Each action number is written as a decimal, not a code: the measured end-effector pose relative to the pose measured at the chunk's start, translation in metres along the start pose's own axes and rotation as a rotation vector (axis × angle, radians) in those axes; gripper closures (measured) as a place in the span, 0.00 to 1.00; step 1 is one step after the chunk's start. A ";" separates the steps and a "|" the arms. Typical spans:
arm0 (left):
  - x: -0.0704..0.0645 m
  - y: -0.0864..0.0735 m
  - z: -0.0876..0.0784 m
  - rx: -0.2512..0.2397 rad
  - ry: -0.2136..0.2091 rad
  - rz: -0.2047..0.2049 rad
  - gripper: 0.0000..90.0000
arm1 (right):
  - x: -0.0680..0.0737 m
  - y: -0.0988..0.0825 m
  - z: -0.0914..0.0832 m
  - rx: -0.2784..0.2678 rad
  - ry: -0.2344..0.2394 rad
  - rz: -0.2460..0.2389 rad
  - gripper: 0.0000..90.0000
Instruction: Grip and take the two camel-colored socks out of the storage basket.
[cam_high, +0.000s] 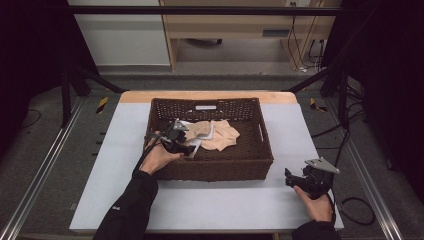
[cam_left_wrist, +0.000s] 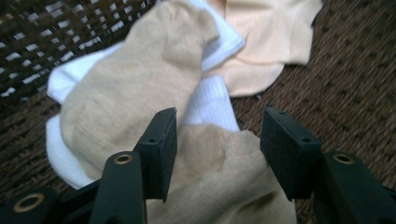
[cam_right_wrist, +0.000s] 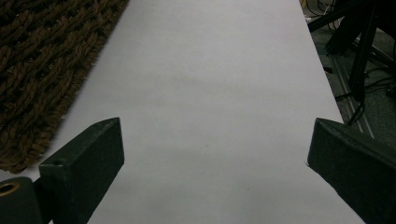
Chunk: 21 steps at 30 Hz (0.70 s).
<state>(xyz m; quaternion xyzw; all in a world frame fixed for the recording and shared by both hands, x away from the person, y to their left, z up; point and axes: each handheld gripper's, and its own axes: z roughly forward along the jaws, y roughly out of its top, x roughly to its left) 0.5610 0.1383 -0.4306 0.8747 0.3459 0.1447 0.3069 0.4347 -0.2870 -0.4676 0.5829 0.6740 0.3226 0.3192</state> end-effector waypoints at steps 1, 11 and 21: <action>-0.001 0.000 0.001 0.013 -0.001 0.004 0.58 | 0.000 0.000 0.000 0.000 -0.001 -0.002 0.05; 0.002 0.001 -0.001 0.000 0.001 -0.009 0.93 | 0.000 0.000 0.000 0.000 0.002 0.006 0.05; 0.010 0.002 -0.021 -0.175 0.024 -0.076 0.95 | -0.001 0.000 0.000 -0.003 -0.004 0.010 0.05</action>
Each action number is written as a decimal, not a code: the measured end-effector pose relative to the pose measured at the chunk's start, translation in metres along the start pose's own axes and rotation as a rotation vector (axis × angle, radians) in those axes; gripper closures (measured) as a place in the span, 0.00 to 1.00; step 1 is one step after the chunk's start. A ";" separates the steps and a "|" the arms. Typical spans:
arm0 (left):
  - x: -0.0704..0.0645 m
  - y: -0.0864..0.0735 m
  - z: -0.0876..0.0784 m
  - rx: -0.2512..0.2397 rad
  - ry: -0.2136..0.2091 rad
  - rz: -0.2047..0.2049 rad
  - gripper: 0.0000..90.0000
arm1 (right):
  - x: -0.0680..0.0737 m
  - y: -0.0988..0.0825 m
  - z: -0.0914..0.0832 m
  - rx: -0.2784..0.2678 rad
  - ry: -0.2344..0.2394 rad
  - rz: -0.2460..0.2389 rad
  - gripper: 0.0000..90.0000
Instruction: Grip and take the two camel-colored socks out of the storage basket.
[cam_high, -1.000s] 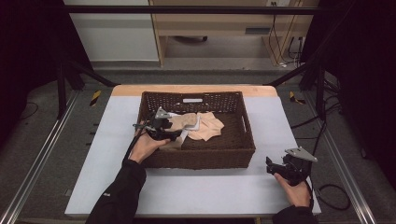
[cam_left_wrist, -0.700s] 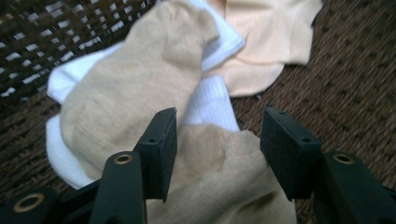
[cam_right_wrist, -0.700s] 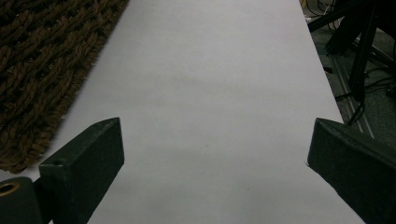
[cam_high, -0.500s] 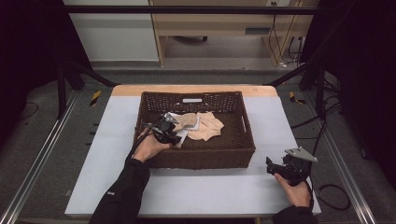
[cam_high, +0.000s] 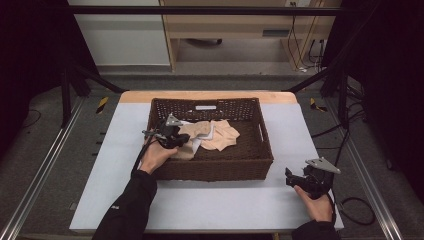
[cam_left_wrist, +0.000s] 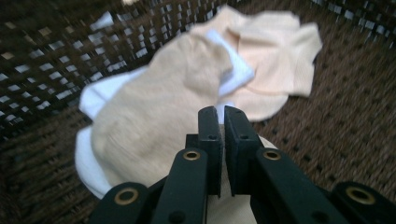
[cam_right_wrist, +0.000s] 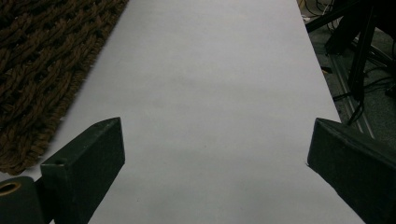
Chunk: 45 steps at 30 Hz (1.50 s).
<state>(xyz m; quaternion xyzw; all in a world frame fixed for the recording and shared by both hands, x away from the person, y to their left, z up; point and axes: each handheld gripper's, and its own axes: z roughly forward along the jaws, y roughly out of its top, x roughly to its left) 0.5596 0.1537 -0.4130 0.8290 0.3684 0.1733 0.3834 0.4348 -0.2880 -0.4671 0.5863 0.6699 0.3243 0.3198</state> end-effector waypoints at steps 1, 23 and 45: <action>0.000 0.001 -0.001 -0.021 0.002 -0.007 0.95 | 0.000 0.000 0.000 0.000 -0.001 -0.002 0.05; -0.006 0.043 -0.050 -0.334 0.049 -0.007 0.96 | -0.002 0.001 0.000 -0.004 -0.005 0.006 0.05; -0.037 0.073 -0.108 -0.490 0.014 0.034 0.96 | -0.002 0.001 -0.001 -0.005 -0.007 0.006 0.05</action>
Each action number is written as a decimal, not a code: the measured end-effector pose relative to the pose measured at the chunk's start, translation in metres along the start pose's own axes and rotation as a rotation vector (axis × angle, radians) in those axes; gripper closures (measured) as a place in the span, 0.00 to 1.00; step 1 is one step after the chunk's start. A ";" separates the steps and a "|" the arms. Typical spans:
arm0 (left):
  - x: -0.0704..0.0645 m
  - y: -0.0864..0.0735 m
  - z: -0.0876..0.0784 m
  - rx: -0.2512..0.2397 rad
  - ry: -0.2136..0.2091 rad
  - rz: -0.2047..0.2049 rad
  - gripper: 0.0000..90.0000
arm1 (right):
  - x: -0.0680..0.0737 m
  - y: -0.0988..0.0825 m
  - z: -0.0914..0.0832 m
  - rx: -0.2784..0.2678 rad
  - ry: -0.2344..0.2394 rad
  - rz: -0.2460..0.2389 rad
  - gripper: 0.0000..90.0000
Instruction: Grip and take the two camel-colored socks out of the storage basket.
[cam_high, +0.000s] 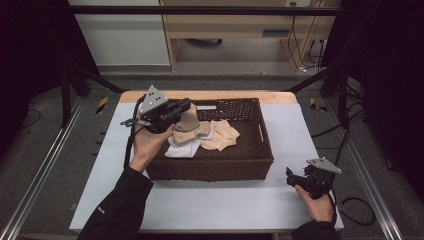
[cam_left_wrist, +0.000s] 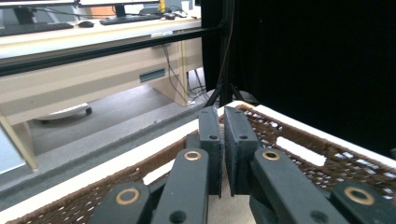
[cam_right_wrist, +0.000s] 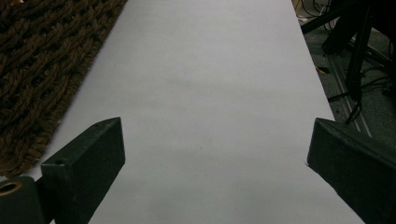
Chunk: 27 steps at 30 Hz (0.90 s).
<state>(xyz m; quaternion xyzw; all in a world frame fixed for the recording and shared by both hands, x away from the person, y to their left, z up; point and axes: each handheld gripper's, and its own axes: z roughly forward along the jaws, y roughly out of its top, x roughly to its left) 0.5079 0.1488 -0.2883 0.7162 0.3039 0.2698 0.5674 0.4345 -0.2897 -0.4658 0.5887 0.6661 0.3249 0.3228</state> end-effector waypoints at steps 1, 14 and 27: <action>-0.002 0.001 -0.001 0.000 -0.002 0.002 0.96 | 0.000 0.000 0.000 0.000 0.000 0.000 0.05; -0.027 0.008 -0.032 -0.045 -0.065 0.003 0.96 | 0.000 0.000 -0.001 0.000 0.002 -0.002 0.05; -0.054 -0.016 -0.064 -0.073 -0.151 0.003 0.96 | 0.000 0.000 -0.001 -0.001 0.003 -0.004 0.05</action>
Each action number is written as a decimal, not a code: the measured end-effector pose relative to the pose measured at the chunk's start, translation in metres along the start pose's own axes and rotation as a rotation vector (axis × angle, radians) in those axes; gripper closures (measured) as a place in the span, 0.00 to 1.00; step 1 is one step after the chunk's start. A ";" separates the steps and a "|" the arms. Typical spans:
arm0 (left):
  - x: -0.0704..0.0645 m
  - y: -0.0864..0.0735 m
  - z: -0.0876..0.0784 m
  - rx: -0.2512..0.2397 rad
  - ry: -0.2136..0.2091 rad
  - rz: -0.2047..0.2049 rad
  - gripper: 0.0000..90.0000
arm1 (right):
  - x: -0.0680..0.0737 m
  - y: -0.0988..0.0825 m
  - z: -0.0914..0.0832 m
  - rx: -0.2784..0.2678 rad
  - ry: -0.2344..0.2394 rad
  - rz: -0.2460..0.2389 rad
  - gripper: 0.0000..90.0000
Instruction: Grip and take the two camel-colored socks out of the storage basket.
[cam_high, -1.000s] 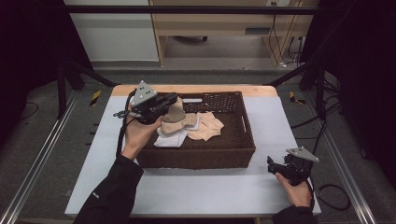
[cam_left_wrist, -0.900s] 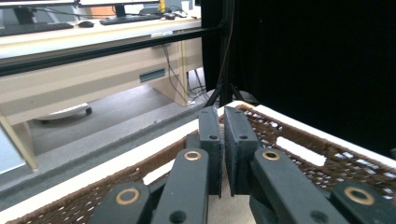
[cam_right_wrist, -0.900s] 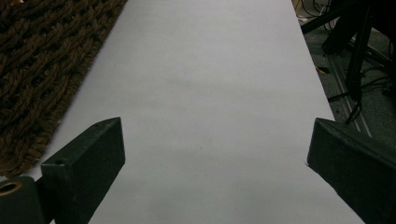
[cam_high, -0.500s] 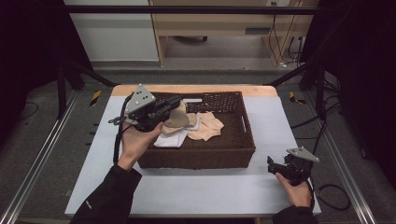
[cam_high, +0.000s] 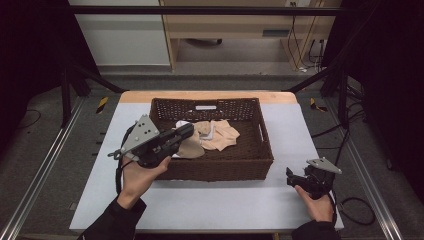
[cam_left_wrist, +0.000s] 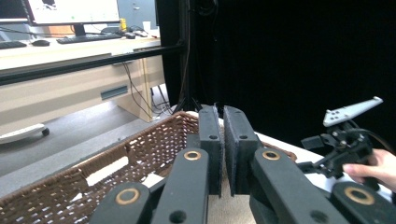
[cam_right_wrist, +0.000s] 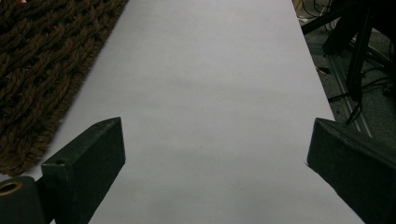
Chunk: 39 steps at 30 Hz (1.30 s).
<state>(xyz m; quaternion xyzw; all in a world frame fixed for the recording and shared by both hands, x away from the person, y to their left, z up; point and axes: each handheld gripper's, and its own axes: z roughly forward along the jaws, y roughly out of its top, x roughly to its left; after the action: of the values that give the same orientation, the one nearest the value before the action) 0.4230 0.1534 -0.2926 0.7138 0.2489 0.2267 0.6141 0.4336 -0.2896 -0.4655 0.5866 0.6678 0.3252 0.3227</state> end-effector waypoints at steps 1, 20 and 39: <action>-0.001 -0.003 -0.001 -0.002 -0.003 -0.002 0.96 | 0.000 0.000 0.000 0.001 0.001 0.001 0.05; -0.029 -0.047 -0.006 0.065 -0.094 -0.019 0.96 | 0.000 -0.001 -0.001 0.003 0.007 0.004 0.05; -0.044 -0.109 0.022 0.252 -0.132 -0.050 0.96 | 0.001 0.000 0.000 0.001 0.013 -0.004 0.05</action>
<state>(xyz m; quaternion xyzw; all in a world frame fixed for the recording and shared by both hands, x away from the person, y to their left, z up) 0.3949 0.1219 -0.4047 0.7922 0.2520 0.1307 0.5401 0.4333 -0.2890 -0.4657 0.5831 0.6712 0.3281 0.3189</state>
